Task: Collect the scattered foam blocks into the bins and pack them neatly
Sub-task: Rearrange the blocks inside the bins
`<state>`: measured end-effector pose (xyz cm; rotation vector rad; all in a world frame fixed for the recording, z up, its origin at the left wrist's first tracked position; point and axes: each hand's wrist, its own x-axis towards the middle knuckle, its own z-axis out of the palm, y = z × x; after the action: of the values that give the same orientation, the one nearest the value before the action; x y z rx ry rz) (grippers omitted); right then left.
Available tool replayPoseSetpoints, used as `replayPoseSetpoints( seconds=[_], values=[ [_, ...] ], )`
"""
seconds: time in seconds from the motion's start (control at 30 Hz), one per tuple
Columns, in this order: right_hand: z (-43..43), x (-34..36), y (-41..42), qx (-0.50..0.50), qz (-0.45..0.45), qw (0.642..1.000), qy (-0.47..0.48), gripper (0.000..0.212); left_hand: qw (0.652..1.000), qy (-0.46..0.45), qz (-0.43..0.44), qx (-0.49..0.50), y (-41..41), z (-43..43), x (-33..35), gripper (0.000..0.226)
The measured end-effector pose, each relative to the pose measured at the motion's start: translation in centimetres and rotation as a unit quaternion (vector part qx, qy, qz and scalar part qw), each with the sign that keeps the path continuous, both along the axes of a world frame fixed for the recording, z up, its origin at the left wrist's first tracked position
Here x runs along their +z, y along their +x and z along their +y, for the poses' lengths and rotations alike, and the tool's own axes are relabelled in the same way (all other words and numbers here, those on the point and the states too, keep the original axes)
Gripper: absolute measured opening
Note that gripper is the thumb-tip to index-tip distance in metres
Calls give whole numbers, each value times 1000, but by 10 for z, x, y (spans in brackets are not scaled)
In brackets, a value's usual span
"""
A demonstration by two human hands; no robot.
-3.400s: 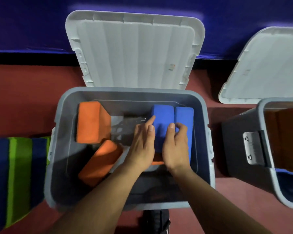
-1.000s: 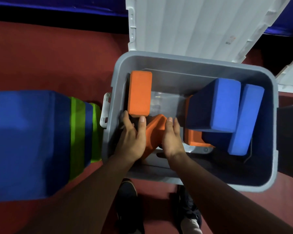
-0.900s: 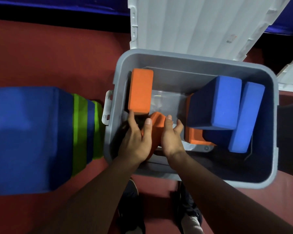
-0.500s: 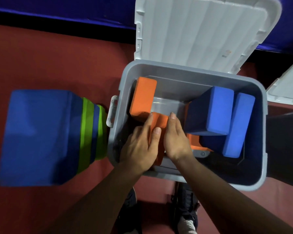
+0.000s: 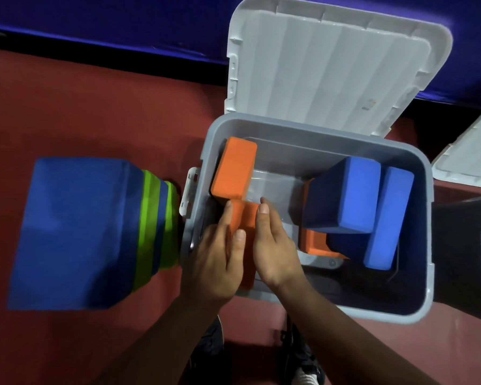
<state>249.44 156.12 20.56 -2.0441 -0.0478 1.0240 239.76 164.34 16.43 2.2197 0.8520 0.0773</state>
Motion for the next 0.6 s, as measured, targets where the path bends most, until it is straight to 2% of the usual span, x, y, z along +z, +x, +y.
replayPoseSetpoints(
  seconds=[0.13,0.23,0.43,0.6],
  values=[
    [-2,0,-2,-12,11,999,33,56,1000,11,-10,7,-3,2,17,70],
    [3,-4,-9,-14,6,999,48,66,1000,20,-12,12,-11,5,21,71],
    [14,-22,-8,-15,4,999,45,71,999,47,1,8,-7,11,10,69],
    [15,-39,-4,-17,8,1000,17,52,997,81,13,-13,3,10,-13,65]
  ],
)
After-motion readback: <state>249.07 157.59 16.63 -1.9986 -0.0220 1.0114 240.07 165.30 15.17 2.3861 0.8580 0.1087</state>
